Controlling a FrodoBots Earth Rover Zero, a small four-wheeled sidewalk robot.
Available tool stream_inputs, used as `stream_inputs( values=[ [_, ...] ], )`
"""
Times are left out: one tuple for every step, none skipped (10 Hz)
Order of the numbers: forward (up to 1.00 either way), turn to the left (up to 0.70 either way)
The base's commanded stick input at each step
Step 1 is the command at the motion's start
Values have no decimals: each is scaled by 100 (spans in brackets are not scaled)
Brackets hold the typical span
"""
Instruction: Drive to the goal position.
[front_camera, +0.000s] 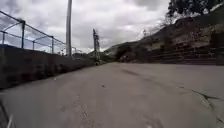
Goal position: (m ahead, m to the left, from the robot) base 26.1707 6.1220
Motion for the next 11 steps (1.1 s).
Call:
stream_inputs(
  values=[
    [70, 0],
    [70, 0],
    [70, 0],
    [70, 0],
    [70, 0],
    [70, 0],
    [70, 0],
    [70, 0],
    [70, 0],
    [70, 0],
    [70, 0]
  ],
)
